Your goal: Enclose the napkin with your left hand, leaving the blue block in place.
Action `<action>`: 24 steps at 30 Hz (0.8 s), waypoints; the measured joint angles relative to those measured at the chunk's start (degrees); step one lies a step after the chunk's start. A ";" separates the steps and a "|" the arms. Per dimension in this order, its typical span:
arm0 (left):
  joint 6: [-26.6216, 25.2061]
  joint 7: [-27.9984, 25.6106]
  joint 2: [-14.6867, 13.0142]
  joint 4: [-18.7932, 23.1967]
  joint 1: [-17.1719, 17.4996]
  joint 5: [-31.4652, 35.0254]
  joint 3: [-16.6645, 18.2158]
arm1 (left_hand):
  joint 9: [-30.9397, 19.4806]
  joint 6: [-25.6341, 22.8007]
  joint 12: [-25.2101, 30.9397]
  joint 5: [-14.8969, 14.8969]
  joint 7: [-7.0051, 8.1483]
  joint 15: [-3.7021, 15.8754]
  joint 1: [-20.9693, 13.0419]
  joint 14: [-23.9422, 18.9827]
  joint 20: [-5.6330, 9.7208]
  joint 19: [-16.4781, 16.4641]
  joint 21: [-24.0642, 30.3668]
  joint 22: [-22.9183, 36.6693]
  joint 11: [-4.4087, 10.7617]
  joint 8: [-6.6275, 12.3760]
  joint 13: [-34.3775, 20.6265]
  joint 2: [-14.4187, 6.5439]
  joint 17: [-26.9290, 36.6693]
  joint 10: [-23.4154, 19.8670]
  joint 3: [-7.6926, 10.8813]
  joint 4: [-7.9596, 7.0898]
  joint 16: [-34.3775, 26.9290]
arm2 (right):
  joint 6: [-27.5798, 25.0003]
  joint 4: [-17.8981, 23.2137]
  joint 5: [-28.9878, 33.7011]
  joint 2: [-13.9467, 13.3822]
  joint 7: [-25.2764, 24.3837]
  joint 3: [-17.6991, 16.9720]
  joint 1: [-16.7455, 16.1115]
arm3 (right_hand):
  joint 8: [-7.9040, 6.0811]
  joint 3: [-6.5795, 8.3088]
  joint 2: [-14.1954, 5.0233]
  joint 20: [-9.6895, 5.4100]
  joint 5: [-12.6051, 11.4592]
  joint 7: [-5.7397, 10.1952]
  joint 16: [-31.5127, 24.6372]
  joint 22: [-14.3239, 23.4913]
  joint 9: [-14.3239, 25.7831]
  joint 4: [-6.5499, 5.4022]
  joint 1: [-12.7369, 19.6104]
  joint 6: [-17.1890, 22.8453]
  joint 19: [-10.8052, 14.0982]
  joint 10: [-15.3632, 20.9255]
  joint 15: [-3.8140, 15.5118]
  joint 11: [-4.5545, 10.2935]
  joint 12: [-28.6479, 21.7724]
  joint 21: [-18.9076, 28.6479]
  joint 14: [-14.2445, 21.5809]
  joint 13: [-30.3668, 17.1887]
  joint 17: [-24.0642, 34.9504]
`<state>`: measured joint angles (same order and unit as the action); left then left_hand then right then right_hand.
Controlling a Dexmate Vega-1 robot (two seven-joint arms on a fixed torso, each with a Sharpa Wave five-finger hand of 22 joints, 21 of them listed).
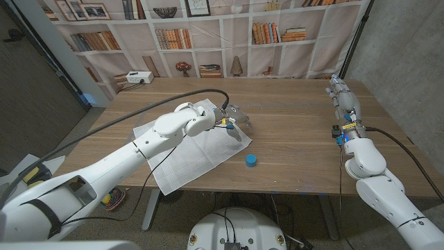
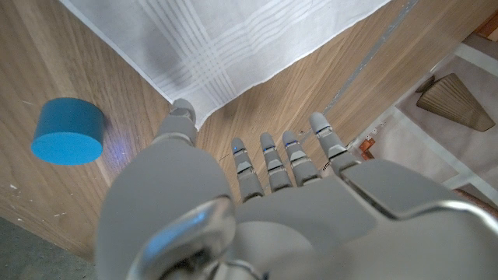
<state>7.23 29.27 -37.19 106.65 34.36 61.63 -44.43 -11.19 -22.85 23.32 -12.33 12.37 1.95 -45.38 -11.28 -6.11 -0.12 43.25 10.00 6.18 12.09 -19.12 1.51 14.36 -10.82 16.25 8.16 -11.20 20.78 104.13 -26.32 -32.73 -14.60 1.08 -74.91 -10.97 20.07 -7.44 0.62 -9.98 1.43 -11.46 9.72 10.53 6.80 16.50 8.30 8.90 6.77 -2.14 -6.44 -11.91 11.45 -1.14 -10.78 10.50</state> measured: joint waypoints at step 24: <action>6.31 -13.74 -2.62 -3.47 1.77 9.98 -2.38 | -0.29 -11.77 1.49 -0.46 0.04 0.29 -3.59 -3.80 1.73 -3.97 -1.10 0.00 3.04 3.57 1.06 -0.58 -1.58 -4.30 -0.66 0.61 -1.90 | -0.12 -0.82 -0.10 0.04 0.24 0.28 0.95 | 0.00 -0.23 -0.23 0.00 0.00 0.32 0.00 0.00 0.00 -0.23 -0.24 0.32 0.00 0.00 0.00 0.00 0.27 0.00 0.00 0.00 0.00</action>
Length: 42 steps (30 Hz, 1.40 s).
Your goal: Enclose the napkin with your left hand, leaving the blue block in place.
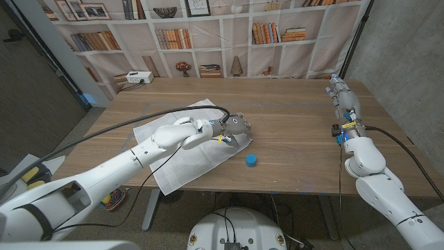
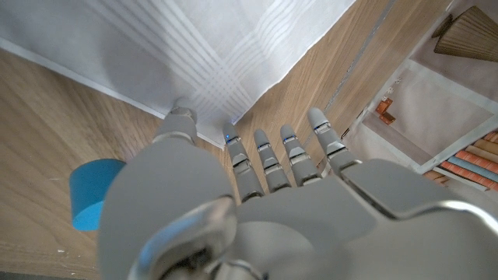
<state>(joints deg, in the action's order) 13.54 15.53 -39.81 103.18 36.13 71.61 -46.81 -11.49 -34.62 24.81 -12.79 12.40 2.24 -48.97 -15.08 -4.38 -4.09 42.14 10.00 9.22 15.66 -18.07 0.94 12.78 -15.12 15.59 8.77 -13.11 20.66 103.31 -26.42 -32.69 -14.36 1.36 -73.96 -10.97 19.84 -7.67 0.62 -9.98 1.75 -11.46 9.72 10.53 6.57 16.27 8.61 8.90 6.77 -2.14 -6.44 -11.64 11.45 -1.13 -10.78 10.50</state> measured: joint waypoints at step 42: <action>-15.60 -22.82 1.27 -2.21 7.65 2.80 3.52 | -0.61 -21.78 3.60 1.85 -7.37 0.42 -7.75 -10.84 1.73 -7.06 -0.40 0.28 0.68 8.30 0.10 -8.81 0.08 -15.25 5.28 -0.02 -3.31 | -2.36 -3.18 0.17 0.31 0.39 2.17 5.27 | 0.00 0.00 0.01 0.00 0.00 -0.01 0.00 0.00 0.00 0.00 0.01 -0.01 0.00 0.00 0.00 0.00 -0.01 0.00 0.00 0.00 0.00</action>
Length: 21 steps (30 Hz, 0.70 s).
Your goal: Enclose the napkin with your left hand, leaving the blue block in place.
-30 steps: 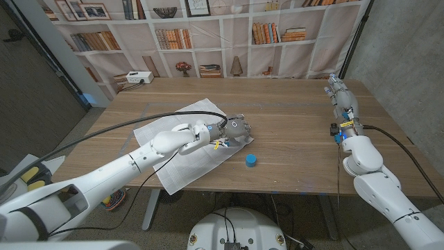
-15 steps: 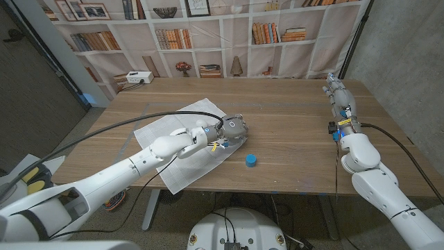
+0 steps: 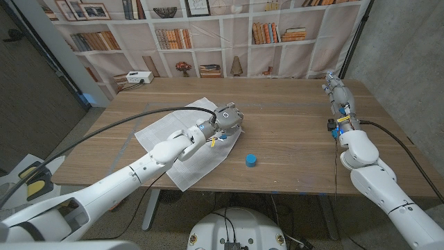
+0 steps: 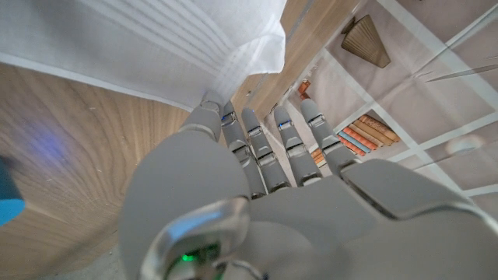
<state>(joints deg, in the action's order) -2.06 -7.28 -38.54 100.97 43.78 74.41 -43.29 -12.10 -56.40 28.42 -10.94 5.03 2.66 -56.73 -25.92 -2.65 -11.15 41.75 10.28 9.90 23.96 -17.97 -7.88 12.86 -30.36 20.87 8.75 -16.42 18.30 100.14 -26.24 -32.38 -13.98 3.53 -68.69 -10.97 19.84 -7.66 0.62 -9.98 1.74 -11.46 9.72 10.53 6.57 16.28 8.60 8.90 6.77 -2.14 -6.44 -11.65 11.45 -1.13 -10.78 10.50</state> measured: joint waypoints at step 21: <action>-21.13 -2.10 1.89 7.34 9.67 3.58 4.44 | -0.02 -0.54 -0.01 0.16 -0.52 0.00 0.02 0.00 0.00 0.01 -0.01 -0.01 0.94 0.76 -0.27 0.02 -0.08 -1.12 1.15 0.26 0.00 | -0.42 -2.45 -1.13 -0.14 2.44 0.84 3.40 | 0.00 -0.16 0.00 0.00 0.00 0.00 0.00 0.00 0.00 -0.16 0.00 0.00 0.00 0.00 0.00 0.00 0.00 0.00 0.00 0.00 0.00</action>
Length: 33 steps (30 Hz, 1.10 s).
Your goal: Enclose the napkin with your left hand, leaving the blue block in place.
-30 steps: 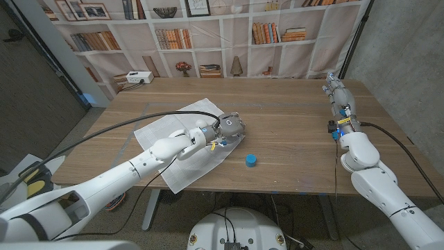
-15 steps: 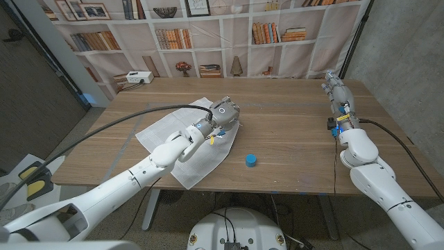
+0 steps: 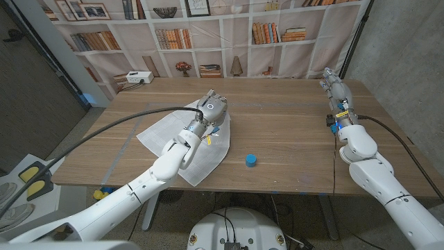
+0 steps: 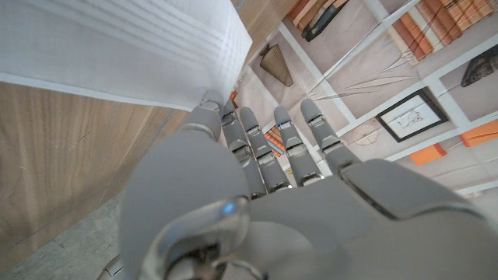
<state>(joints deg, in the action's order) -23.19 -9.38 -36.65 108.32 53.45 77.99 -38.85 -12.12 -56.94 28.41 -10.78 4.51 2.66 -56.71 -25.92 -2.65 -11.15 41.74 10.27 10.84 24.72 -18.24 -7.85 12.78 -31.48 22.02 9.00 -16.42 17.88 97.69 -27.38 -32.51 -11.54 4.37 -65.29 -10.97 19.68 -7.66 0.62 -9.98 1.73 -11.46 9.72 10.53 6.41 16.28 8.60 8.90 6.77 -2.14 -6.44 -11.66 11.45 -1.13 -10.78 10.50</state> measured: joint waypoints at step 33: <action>-35.18 2.31 13.10 -6.54 6.89 13.08 0.98 | -0.72 1.46 -1.12 -0.34 1.00 0.00 1.23 -0.64 -0.44 0.45 -0.49 0.27 0.01 0.89 -0.52 1.24 0.54 -0.71 1.18 -0.10 0.19 | -2.99 -0.42 -0.46 -1.06 2.37 1.47 3.96 | 0.00 0.00 -0.01 0.00 0.00 0.00 0.00 0.00 0.00 0.00 -0.01 0.00 0.00 0.00 0.21 0.00 -0.03 0.00 0.21 0.00 0.00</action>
<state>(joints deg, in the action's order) -58.37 -7.07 -23.55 101.78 60.34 91.07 -37.87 -12.83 -55.48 27.29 -11.12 5.51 2.66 -55.48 -26.56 -3.10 -10.70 41.25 10.55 10.84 25.62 -18.76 -6.62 13.32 -32.19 23.20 8.90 -16.23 14.89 97.26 -27.84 -33.58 -9.17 5.84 -61.33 -10.97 19.69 -7.67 0.62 -9.98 1.74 -11.46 9.72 10.53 6.41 16.27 8.60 8.90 6.77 -1.93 -6.44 -11.69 11.45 -0.92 -10.78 10.50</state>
